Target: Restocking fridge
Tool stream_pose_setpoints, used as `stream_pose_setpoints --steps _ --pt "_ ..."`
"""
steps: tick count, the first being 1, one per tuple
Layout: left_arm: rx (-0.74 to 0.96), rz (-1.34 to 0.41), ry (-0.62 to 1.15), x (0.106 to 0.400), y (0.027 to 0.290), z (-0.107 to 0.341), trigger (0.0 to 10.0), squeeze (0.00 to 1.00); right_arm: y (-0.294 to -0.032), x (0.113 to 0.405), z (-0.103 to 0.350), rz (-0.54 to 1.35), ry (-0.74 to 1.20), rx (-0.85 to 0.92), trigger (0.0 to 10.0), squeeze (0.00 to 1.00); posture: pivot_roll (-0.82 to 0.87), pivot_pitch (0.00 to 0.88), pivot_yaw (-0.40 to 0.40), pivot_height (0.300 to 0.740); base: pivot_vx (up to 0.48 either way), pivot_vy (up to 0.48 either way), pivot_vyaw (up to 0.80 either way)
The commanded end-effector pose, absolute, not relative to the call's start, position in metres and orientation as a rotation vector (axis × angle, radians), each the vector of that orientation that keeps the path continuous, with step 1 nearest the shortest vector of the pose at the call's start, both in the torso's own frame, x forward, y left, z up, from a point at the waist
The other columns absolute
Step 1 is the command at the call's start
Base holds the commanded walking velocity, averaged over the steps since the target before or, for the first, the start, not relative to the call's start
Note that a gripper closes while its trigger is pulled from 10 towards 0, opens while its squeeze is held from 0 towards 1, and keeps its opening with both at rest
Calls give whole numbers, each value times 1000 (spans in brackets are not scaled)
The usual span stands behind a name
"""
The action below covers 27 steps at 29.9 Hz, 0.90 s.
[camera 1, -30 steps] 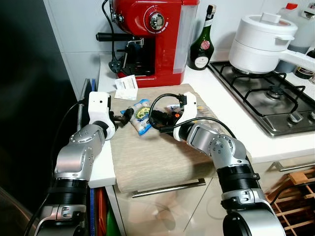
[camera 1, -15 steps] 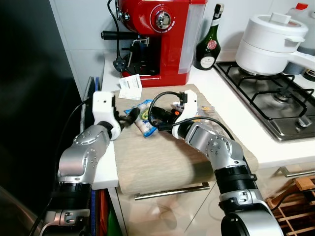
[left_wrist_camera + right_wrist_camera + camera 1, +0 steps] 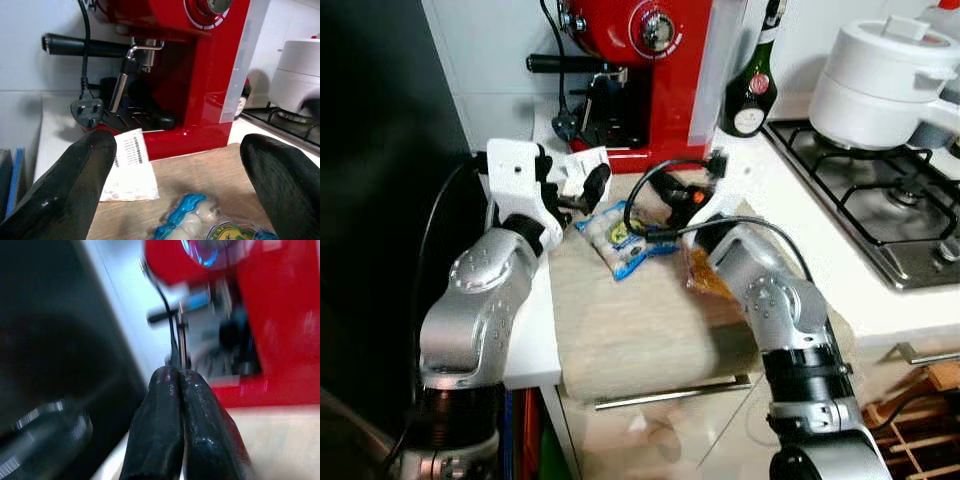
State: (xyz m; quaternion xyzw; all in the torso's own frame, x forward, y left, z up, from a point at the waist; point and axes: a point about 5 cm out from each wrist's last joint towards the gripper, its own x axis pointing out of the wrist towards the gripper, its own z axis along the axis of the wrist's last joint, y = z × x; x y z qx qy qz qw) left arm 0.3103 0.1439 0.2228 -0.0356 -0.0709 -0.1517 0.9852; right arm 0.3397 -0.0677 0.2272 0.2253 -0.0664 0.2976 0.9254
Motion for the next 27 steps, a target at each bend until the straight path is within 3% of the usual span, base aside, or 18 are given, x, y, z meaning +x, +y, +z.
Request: stream_pose_setpoints --steps 1,9,10,11,12,13,15,16,27 --pt "-55 -304 -153 306 142 223 10000 0 -69 335 237 608 -197 430 0 0 1 0 -11 740 0 0 0" --pt "-55 -291 -129 305 143 215 10000 0 -68 331 230 608 -200 363 0 0 -2 0 -13 740 0 0 0" --pt "-34 -287 -101 307 144 209 10000 322 -71 334 221 574 -172 312 0 0 -2 0 -12 740 0 0 0" --pt "-34 -287 -101 307 144 209 10000 322 -71 334 221 574 -172 312 0 0 -2 0 -12 740 0 0 0" --pt "-24 -291 -86 308 144 205 10000 525 -73 334 218 559 -169 271 0 0 -2 0 -12 740 0 0 0" --pt "-15 -310 -64 311 143 200 10000 294 -75 333 210 545 -163 197 5098 0 -2 0 -13 740 0 0 0" --pt "-13 -320 -57 312 142 198 10000 294 -76 332 207 541 -158 165 5098 0 -2 0 -13 740 0 0 0" --pt "-3 -329 -45 315 141 195 10000 0 -78 331 202 535 -145 164 10000 0 -5 0 -12 740 0 0 0" --pt "5 -231 82 355 158 171 10000 0 -86 313 166 605 43 230 10000 0 -39 0 10 740 0 0 0"
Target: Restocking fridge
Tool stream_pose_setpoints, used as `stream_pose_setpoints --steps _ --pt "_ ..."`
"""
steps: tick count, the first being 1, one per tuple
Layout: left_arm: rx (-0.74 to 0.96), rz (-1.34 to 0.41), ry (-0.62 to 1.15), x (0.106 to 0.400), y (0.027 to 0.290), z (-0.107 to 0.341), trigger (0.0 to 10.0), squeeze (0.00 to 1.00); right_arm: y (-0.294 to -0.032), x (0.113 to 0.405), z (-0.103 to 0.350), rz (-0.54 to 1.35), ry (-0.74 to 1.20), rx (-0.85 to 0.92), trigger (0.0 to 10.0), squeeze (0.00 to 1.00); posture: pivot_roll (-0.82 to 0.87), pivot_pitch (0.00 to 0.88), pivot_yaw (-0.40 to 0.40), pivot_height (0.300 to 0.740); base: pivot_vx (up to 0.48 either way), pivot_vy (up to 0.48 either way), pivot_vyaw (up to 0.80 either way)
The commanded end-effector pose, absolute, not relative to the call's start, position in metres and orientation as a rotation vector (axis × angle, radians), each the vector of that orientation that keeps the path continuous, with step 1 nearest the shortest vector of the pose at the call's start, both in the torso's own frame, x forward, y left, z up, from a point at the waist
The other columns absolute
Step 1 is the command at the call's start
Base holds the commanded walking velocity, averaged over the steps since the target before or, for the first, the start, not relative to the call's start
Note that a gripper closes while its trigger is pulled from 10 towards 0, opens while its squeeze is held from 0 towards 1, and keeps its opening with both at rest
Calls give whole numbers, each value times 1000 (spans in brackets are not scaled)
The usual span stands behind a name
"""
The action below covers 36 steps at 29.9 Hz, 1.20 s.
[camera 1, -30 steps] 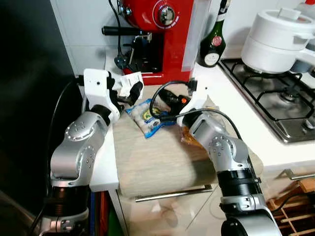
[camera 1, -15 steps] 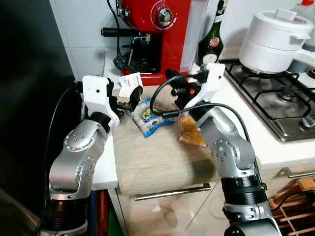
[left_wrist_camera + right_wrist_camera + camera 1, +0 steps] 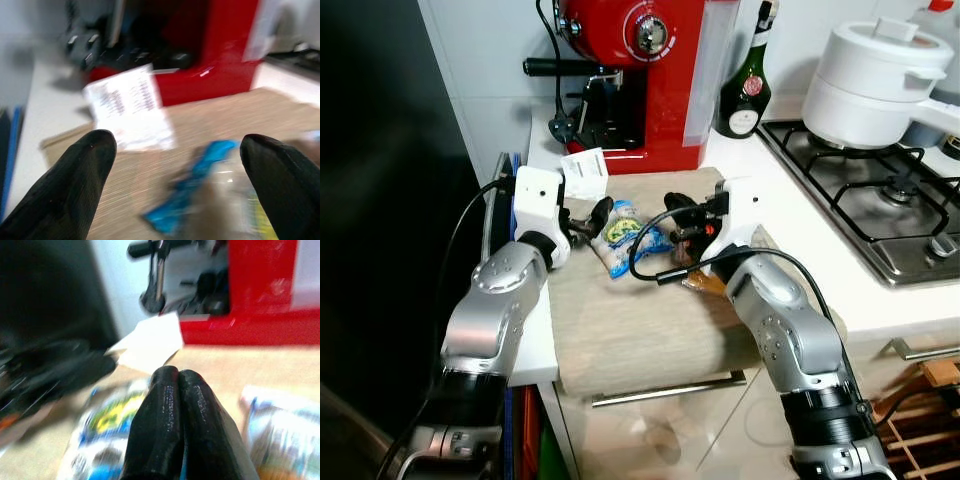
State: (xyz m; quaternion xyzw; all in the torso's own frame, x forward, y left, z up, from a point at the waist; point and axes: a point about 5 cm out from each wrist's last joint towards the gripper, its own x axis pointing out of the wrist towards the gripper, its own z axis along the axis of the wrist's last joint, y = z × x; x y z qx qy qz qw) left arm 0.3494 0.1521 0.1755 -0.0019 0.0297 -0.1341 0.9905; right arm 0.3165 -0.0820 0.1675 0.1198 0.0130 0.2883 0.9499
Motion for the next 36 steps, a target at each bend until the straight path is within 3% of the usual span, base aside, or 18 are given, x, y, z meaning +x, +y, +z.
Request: stream_pose_setpoints --steps 1,7,18,23,28,36 --pt "8 -222 89 357 160 170 10000 0 -88 311 162 606 56 216 10000 0 -47 0 15 740 0 0 0" --pt "12 -191 94 366 170 173 10000 0 -125 305 133 550 189 41 10000 0 -63 0 26 740 0 0 0" --pt "0 -184 100 369 174 169 10000 0 -158 313 142 492 186 -97 10000 0 -69 0 22 740 0 0 0" --pt "5 -182 97 365 175 168 10000 0 -141 317 166 548 114 48 10000 0 -64 0 12 740 0 0 0" --pt "20 -199 73 358 168 171 10000 0 -120 311 158 599 134 96 10000 0 -54 0 6 740 0 0 0" --pt "-3 -270 28 337 144 185 10000 0 -117 306 159 606 153 233 10000 0 -50 0 12 740 0 0 0"
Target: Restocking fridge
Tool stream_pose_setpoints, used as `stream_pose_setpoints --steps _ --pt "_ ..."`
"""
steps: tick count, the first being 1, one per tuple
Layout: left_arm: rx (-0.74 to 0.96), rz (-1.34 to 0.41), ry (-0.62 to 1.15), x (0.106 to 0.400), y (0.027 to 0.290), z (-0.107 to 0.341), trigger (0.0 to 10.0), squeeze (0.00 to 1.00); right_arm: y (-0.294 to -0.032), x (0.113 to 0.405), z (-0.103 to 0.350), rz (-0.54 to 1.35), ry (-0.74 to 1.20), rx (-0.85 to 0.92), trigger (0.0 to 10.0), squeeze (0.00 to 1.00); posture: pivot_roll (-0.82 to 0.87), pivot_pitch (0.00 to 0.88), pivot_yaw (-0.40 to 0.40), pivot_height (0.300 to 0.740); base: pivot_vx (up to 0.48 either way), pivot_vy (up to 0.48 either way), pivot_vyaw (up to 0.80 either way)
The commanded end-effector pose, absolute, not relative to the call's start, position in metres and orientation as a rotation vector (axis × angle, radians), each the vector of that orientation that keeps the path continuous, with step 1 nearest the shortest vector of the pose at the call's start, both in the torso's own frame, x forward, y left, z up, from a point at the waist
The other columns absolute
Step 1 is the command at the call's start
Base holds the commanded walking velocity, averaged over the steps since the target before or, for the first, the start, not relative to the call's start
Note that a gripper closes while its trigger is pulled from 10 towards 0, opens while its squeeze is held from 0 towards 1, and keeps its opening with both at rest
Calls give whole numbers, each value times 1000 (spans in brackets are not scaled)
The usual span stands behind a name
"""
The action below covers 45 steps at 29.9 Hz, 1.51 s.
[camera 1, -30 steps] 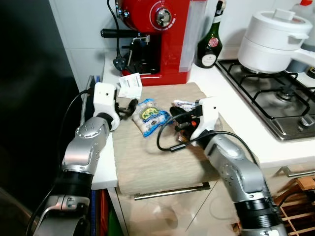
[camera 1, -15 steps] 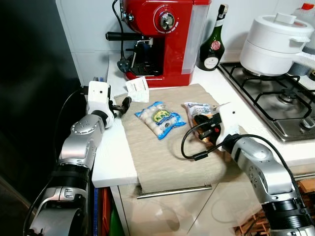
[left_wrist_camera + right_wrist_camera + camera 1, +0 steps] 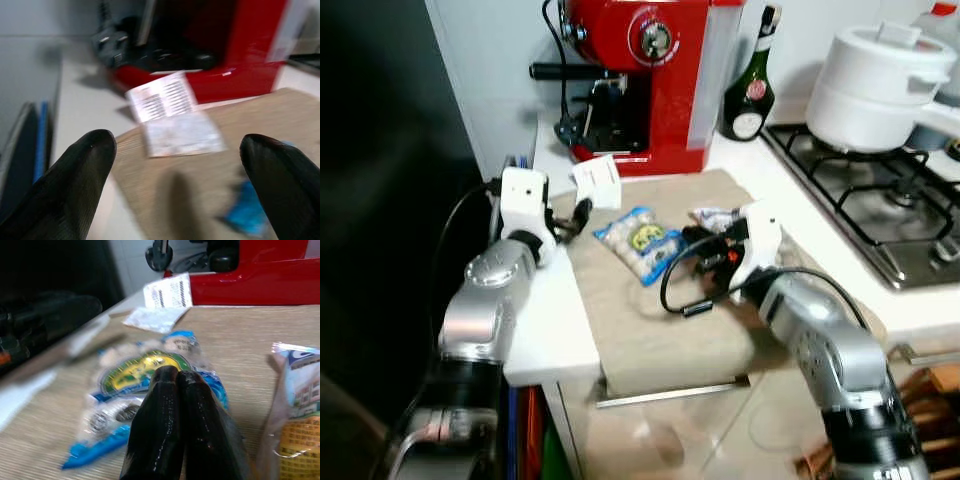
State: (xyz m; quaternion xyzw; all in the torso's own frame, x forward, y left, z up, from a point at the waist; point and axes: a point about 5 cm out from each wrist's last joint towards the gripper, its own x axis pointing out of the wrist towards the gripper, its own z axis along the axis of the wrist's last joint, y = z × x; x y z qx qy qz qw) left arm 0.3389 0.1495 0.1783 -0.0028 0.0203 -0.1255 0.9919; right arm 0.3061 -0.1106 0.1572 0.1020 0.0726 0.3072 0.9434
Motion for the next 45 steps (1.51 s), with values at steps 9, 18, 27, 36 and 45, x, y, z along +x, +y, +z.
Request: stream_pose_setpoints --steps 9,18,27,36,45 --pt "-46 -355 23 320 132 195 10000 0 -121 311 172 595 129 324 10000 0 -48 0 17 740 0 0 0" --pt "-47 -331 158 313 133 177 10000 0 -126 307 178 610 152 359 10000 0 -50 0 14 740 0 0 0" --pt "5 -353 257 306 134 166 10000 0 -150 303 178 630 205 213 10000 0 -54 0 22 740 0 0 0" --pt "-26 -338 342 305 140 155 10000 0 -164 306 175 642 239 104 10000 0 -56 0 26 740 0 0 0" --pt "-77 -314 391 306 151 146 10000 0 -147 302 170 711 252 219 10000 0 -45 0 44 740 0 0 0"
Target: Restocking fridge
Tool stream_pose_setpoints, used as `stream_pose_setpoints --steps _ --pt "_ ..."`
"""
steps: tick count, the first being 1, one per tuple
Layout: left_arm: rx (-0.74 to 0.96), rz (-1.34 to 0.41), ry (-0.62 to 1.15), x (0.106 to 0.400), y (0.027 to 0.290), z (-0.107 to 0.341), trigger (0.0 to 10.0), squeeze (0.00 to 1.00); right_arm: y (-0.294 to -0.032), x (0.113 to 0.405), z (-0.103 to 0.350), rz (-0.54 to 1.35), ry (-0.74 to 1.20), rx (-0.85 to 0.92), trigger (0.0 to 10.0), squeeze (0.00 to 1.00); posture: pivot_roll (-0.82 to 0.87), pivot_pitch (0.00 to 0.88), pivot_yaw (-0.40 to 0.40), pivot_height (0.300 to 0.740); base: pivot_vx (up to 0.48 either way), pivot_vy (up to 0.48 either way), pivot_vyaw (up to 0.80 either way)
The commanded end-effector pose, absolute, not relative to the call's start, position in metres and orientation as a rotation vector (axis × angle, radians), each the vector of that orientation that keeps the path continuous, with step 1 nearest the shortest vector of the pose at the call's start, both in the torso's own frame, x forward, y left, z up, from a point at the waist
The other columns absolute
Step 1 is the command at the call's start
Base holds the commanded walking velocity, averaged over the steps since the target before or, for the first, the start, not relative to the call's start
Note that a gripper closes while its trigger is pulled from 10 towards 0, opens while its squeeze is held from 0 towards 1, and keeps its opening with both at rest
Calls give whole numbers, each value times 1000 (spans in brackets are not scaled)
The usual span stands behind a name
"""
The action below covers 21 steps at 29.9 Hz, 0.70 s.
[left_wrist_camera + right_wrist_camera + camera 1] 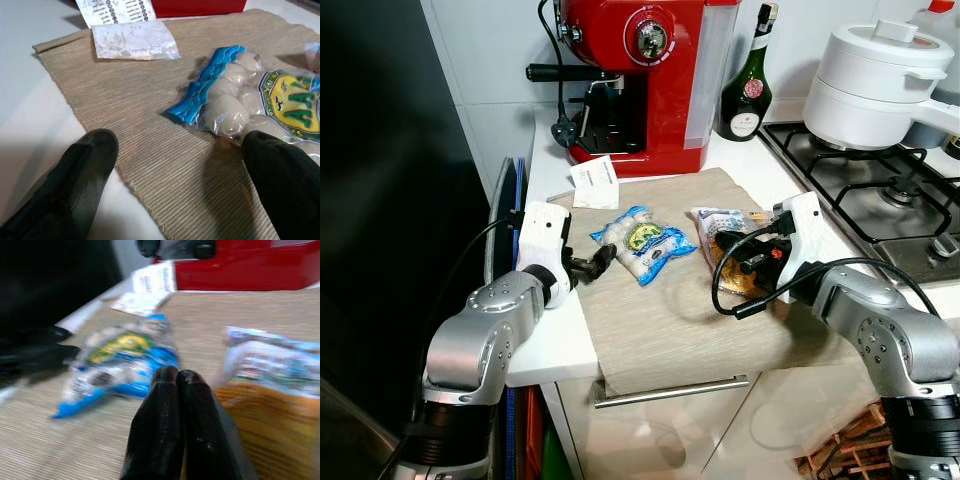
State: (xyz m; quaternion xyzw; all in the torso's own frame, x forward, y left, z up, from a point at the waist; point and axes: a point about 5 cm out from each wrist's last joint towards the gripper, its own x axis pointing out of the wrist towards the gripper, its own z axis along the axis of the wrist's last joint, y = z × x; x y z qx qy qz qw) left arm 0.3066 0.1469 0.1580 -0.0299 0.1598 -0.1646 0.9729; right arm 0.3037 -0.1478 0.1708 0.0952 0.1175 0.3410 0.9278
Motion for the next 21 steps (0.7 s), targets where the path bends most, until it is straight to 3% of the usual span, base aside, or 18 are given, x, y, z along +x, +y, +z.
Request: stream_pose_setpoints --steps 1,9,18,19,20,21 --pt "-85 -313 399 305 152 145 10000 0 -146 301 169 716 258 239 10000 0 -45 0 44 740 0 0 0" --pt "-156 -322 458 301 153 128 10000 0 -135 295 143 744 398 291 10000 0 -42 0 46 740 0 0 0" --pt "-253 -301 487 299 158 122 10000 0 -152 305 150 672 393 356 10000 0 -35 0 42 740 0 0 0" --pt "-256 -299 487 300 158 122 10000 0 -154 307 150 656 390 357 10000 455 -37 0 41 740 0 0 0" --pt "-262 -299 485 300 158 123 10000 0 -156 309 152 644 383 370 10000 1000 -37 0 41 740 0 0 0" --pt "-264 -298 483 301 158 124 10000 0 -158 311 154 631 367 392 10000 1000 -37 0 41 740 0 0 0"
